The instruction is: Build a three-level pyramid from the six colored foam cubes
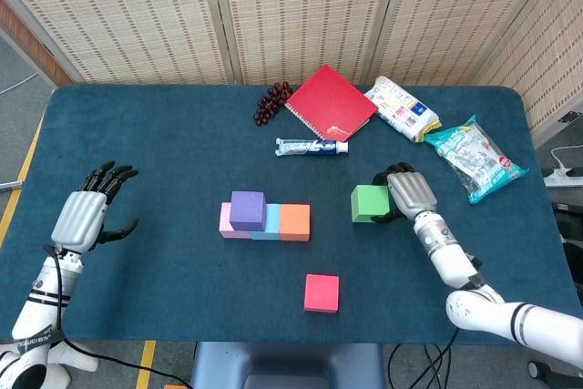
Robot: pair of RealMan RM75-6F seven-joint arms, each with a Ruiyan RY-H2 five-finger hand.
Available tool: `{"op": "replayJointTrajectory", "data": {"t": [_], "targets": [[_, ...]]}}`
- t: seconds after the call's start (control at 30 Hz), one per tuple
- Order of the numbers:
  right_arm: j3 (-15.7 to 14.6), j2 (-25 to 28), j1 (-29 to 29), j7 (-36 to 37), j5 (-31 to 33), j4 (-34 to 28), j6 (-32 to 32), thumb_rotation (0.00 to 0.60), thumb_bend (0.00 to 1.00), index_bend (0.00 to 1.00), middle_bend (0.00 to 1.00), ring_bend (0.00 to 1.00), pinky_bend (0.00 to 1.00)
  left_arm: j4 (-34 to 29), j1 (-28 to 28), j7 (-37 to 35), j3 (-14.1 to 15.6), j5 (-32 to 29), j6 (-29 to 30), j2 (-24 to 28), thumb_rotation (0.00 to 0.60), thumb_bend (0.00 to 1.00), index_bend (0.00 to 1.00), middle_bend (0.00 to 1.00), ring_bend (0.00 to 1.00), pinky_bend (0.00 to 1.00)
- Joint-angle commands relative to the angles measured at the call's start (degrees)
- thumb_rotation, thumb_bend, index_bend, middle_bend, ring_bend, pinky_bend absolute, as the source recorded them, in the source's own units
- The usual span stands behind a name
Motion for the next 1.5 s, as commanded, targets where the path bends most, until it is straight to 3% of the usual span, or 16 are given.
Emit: {"op": "replayJointTrajectory", "data": {"t": [0.03, 0.27, 0.53, 0.73, 1.03, 1.5], "targets": [[1.8, 7.4, 0.0, -0.7, -0.3, -11.2, 1.2, 0.600, 0.25, 0.62, 0.46, 0.27, 0.22, 0.5, 0.8, 1.8, 0.2, 1.1, 0.8, -0.1, 0.600, 0.28, 0.18, 0.16, 0.03, 0.14], [3.0, 7.9, 6.6, -8.8, 10.4, -19.5, 1.3, 0.600, 0.27, 0.62, 0.46, 0.29, 0.22, 2.6, 2.8, 4.6, 0.0, 2.4, 3.3, -1.5, 0.600, 0.28, 0.17, 0.16, 0.04, 0.15], [3.8, 0.6, 17.2, -21.7, 26.9, -21.2, 9.9, 0.600, 0.27, 0.62, 0.46, 0.29, 0.22, 3.2, 5.2, 2.5, 1.8, 5.9, 4.5, -1.4, 0.600, 0.28, 0.17, 0.16, 0.04, 0.14], [4.9, -5.0, 22.9, -27.7, 34.6, -20.3, 15.7, 0.600, 0.27, 0.62, 0.46, 0.30, 0.22, 4.9, 6.7, 0.8, 2.4, 7.7, 5.3, -2.0, 0.600, 0.28, 0.17, 0.16, 0.04, 0.13], [7.4, -10.7, 27.6, -31.5, 41.9, -15.3, 18.9, 0.600, 0.27, 0.62, 0.46, 0.29, 0.22, 5.5, 7.9, -1.1, 2.6, 9.3, 5.3, -2.4, 0.600, 0.28, 0.17, 0.14, 0.02, 0.13], [8.9, -14.6, 30.4, -35.0, 46.7, -12.2, 21.2, 0.600, 0.27, 0.60, 0.46, 0.29, 0.22, 6.4, 8.8, -3.2, 2.5, 10.6, 4.7, -2.6, 0.600, 0.28, 0.16, 0.12, 0.01, 0.12]]}}
